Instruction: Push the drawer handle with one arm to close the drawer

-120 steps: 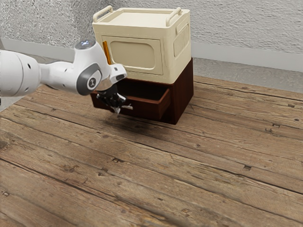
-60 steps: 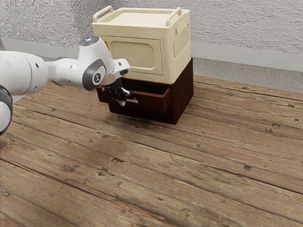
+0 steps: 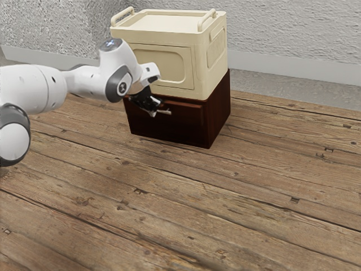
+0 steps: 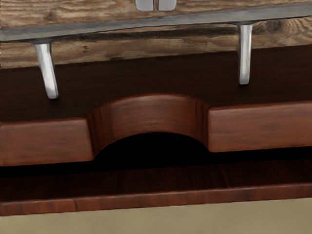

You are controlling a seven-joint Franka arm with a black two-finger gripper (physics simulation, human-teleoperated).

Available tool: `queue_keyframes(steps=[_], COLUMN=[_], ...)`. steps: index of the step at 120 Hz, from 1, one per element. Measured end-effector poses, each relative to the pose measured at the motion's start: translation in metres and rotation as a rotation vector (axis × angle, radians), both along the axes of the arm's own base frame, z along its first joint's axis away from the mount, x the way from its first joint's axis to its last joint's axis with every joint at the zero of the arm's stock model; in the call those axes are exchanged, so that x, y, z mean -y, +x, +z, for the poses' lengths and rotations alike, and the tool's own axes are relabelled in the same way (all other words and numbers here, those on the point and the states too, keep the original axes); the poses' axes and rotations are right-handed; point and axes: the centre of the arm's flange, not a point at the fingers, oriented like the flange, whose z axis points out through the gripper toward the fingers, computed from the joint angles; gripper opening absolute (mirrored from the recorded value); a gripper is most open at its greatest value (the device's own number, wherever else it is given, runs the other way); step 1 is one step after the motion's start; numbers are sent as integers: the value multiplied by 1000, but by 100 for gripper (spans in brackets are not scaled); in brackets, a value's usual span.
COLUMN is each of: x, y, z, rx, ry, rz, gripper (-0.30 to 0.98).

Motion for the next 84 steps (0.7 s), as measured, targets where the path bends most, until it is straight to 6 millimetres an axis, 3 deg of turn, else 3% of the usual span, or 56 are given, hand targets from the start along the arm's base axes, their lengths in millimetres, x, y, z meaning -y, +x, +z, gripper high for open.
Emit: queue_keyframes(steps=[29,41,45,52,57,64,72,84], x=[-1,11,15,24,27,34,49,50], y=[14,-12,-27,-86,-133,-177,-207,-230], z=[1,-7,-8,14,47,96,132,141], rx=[28,-17,-37,-69,-67,-53,-80,-169], ry=[-12,-14,-17,-22,-22,-28,-37,-52], rz=[-11,-2,6,29,50,65,63,86], gripper=[-10,-10,-10,0,9,22,35,47])
